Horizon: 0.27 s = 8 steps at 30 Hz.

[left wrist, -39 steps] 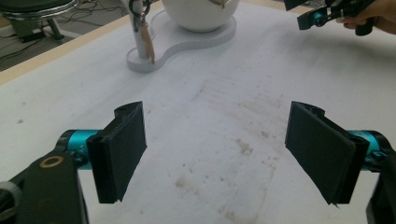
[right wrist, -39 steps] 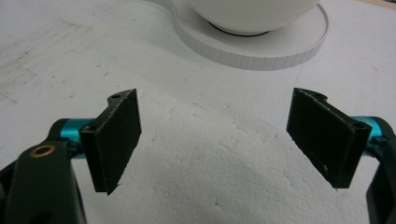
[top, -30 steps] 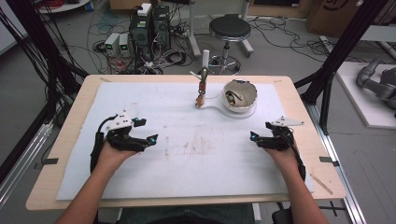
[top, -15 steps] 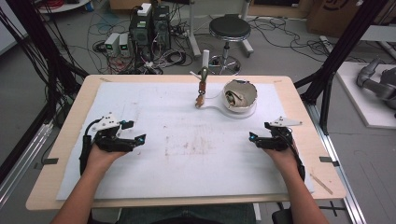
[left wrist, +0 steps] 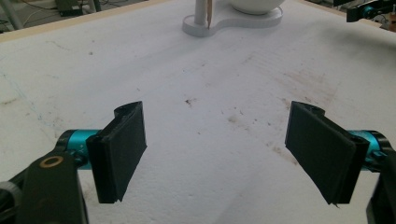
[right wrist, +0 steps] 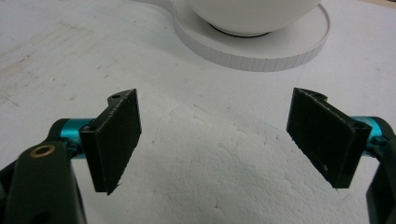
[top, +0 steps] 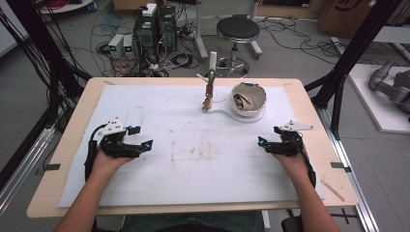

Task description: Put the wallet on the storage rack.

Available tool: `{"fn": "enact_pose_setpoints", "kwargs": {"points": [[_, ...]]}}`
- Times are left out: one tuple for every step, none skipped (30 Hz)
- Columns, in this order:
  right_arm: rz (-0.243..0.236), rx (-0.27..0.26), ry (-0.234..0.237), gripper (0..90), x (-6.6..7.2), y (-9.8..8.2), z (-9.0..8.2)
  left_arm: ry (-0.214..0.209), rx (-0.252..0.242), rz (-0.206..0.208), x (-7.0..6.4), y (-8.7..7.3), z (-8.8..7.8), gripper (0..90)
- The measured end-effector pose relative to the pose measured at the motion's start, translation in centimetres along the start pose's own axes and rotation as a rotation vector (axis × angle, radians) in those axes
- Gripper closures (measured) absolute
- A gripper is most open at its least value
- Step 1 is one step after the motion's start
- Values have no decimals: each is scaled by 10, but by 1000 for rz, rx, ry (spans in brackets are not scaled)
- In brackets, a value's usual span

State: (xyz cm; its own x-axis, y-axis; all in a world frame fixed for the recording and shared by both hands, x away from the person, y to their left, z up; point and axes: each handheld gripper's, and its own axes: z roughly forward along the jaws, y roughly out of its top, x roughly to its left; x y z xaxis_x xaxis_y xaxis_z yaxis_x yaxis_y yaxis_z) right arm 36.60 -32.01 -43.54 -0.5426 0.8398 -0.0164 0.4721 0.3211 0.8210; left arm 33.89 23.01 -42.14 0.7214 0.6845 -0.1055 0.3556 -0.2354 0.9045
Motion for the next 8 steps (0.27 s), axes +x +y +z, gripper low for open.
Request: {"fn": "enact_pose_setpoints", "kwargs": {"points": [[0, 0, 0, 181, 0, 0, 0, -1, -1, 0, 0, 0, 0, 204], [1, 2, 2, 181, 0, 0, 0, -4, 1, -2, 0, 0, 1, 204], [2, 3, 3, 181, 0, 0, 1, -6, 2, -3, 0, -1, 1, 204], [0, 1, 2, 181, 0, 0, 1, -10, 4, -8, 1, -1, 1, 204], [-1, -1, -1, 181, 0, 0, 0, -7, 1, -15, 1, -1, 1, 204], [0, -2, 1, 181, 0, 0, 0, -8, 1, -16, 2, -2, 1, 204], [1, -6, 0, 181, 0, 0, 0, -5, -1, -21, 2, -2, 1, 204], [-2, -7, -2, 181, -1, 0, -1, -5, 1, -21, 3, -2, 0, 204]]}}
